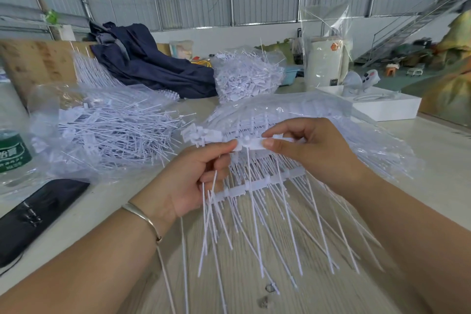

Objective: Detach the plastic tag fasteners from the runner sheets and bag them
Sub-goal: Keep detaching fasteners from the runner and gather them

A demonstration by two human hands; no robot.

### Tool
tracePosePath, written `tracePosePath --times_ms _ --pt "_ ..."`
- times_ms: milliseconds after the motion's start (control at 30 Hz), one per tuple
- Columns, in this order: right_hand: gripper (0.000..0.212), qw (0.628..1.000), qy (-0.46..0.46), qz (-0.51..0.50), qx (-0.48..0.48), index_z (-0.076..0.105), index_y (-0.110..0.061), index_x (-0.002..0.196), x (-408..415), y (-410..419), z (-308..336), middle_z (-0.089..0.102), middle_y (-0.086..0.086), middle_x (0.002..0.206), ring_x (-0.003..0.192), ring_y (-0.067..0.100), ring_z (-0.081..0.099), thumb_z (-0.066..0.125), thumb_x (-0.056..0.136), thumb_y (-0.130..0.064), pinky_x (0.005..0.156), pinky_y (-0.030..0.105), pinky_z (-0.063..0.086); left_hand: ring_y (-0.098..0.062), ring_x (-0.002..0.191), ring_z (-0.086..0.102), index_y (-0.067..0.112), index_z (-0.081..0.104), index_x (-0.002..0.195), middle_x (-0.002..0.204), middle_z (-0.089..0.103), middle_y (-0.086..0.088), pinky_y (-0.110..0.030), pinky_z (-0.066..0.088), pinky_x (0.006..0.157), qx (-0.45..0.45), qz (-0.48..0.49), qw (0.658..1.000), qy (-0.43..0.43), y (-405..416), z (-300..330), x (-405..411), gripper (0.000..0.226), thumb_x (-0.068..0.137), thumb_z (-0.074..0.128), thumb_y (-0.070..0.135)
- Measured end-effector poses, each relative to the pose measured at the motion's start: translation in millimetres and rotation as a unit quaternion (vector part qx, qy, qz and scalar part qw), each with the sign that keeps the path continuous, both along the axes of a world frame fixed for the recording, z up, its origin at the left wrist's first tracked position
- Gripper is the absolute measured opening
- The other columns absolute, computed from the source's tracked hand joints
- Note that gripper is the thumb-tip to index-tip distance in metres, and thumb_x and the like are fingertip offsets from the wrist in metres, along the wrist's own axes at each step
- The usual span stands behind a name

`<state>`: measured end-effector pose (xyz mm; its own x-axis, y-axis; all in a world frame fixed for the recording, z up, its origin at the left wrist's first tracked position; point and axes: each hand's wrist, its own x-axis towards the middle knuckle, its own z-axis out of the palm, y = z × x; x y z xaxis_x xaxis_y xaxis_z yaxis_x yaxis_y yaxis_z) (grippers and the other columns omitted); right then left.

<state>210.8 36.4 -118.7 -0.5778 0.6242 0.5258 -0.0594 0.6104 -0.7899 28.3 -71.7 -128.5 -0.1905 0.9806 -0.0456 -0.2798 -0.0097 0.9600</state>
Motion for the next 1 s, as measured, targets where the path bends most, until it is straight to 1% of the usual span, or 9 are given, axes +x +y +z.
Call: tracePosePath --times_ms 100,200,267,433,600,767,833,900,1000 --pt "0.012 1.000 -0.004 0.002 -0.006 0.080 -0.022 0.090 0 -2 0 0.072 0.010 0.078 0.073 0.041 0.057 0.078 0.079 -0.025 0.068 0.030 0.040 -0.006 0.036 0.021 0.018 0.044 0.055 0.048 0.028 0.003 -0.018 0.019 0.035 -0.004 0.018 0.999 0.031 0 -1 -1 0.032 0.072 0.070 0.024" --pt "0.012 1.000 -0.019 0.001 -0.021 0.080 -0.020 0.090 0 -2 1 0.077 -0.003 0.086 0.091 0.041 0.064 0.078 0.078 -0.022 0.078 0.045 0.051 -0.007 0.035 0.021 0.016 0.044 0.056 0.047 0.029 0.002 -0.018 0.019 0.036 -0.004 0.027 0.998 0.058 1 -1 -1 0.030 0.071 0.070 0.023" --pt "0.013 0.999 -0.029 0.003 -0.032 0.080 -0.017 0.090 1 -2 2 0.077 -0.004 0.086 0.092 0.040 0.065 0.078 0.078 -0.020 0.083 0.043 0.052 -0.007 0.036 0.022 0.018 0.048 0.053 0.045 0.031 0.004 -0.018 0.019 0.036 0.000 0.028 0.997 0.075 1 -1 0 0.028 0.071 0.070 0.022" --pt "0.011 0.998 -0.046 0.015 -0.045 0.080 -0.014 0.087 1 -3 5 0.076 -0.004 0.083 0.086 0.016 0.070 0.079 0.077 -0.017 0.078 0.022 0.048 -0.006 0.035 0.020 0.016 0.055 0.063 0.042 0.027 0.006 -0.016 0.016 0.033 0.003 0.015 0.996 0.089 1 0 -2 0.019 0.064 0.074 0.020" --pt "0.006 0.994 -0.067 0.041 -0.070 0.079 -0.011 0.079 4 -2 7 0.075 0.003 0.077 0.082 0.011 0.069 0.077 0.075 -0.007 0.074 0.013 0.050 -0.007 0.032 0.021 0.016 0.040 0.056 0.038 0.025 0.006 -0.015 0.016 0.034 -0.008 0.005 0.992 0.124 -3 1 -8 0.039 0.055 0.079 0.017" --pt "0.004 0.994 -0.035 0.032 -0.096 0.078 -0.009 0.077 11 3 9 0.075 0.003 0.079 0.081 0.006 0.069 0.074 0.077 -0.007 0.071 0.007 0.047 -0.006 0.032 0.018 0.020 0.044 0.057 0.040 0.023 0.008 -0.015 0.015 0.033 -0.015 0.070 0.993 0.093 -2 -1 -25 0.030 0.058 0.073 0.015" --pt "0.003 0.995 -0.009 0.022 -0.101 0.076 -0.009 0.080 9 4 9 0.073 0.006 0.081 0.081 0.008 0.067 0.073 0.081 -0.010 0.073 0.009 0.047 -0.004 0.033 0.020 0.023 0.043 0.047 0.043 0.024 0.009 -0.014 0.016 0.032 0.001 0.067 0.995 0.069 0 -2 -26 0.034 0.059 0.073 0.010" --pt "0.004 0.996 -0.010 0.012 -0.089 0.072 -0.009 0.083 7 2 8 0.063 0.017 0.078 0.074 0.010 0.059 0.069 0.084 -0.010 0.069 0.010 0.042 -0.003 0.034 0.021 0.021 0.044 0.048 0.047 0.025 0.008 -0.014 0.016 0.031 0.009 0.059 0.997 0.057 1 -3 -22 0.034 0.060 0.072 0.006" --pt "0.005 0.997 -0.009 0.001 -0.081 0.065 -0.002 0.085 4 1 8 0.053 0.004 0.070 0.055 -0.001 0.046 0.060 0.086 -0.003 0.055 0.006 0.036 -0.003 0.035 0.022 0.018 0.042 0.060 0.051 0.025 0.007 -0.013 0.017 0.030 -0.011 0.038 0.999 0.027 3 -4 -15 0.030 0.067 0.069 0.009"
